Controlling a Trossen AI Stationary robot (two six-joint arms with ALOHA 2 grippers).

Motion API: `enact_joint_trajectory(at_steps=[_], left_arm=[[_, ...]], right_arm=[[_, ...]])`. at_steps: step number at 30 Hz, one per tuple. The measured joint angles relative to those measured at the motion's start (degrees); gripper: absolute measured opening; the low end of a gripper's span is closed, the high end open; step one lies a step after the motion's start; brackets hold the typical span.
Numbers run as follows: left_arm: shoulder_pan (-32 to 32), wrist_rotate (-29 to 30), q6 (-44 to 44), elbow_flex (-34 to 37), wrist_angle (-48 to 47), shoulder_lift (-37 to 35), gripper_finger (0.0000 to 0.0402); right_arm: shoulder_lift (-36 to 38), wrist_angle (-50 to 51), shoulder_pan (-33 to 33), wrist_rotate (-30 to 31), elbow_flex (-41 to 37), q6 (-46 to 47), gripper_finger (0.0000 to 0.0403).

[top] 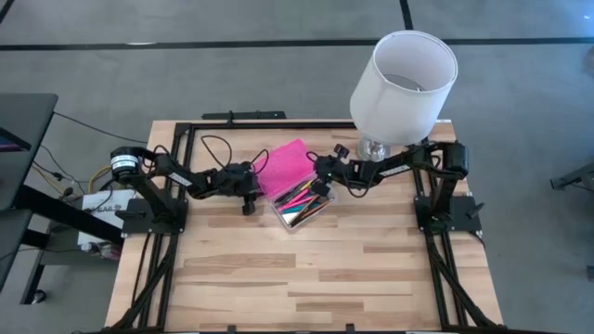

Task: Pick & place school supplies into a supply box
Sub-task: Close the pink supply box

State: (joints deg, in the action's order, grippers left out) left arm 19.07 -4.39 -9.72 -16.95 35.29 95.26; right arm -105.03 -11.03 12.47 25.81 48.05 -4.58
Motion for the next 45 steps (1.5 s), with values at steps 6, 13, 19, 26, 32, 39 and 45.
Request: enact_joint_trajectory(at_steps=[6,13,19,26,32,39,45], left_arm=[[0.02,1.41,0.02,0.02,0.00,-0.02,0.0114],[0.07,2.34,0.00,0.02,-0.04,-0.02,0.0114],[0.09,4.35,0.00,-0.02,-0.04,-0.04,0.0114],[0.11,7.94,-0.67,-0.04,0.02,-0.04,0.0114],[0.17,10.73,-2.00,-0.04,0.33,-0.04,0.0114],[0.31,13.12,-2.94,-0.04,0.67,0.01,0.0114],[0.37,14.16,-3.06,-0.04,0.72,0.07,0.0114]], right_arm=[[0.04,-0.61,-0.73,1.35,0.00,-0.20,0.0091],[1.96,-0.30,-2.58,3.58,0.18,-0.42,0.0091],[4.49,-2.13,-5.60,3.48,0.15,-0.46,0.0091],[4.56,-5.69,-10.23,-6.37,0.15,-1.94,0.0091],[4.55,-6.22,-13.66,-7.94,0.15,-2.54,0.0091],[4.52,-5.57,-14.87,-14.42,0.15,-2.51,0.0091],[4.49,-3.98,-14.87,-20.40,0.13,-2.41,0.0091]])
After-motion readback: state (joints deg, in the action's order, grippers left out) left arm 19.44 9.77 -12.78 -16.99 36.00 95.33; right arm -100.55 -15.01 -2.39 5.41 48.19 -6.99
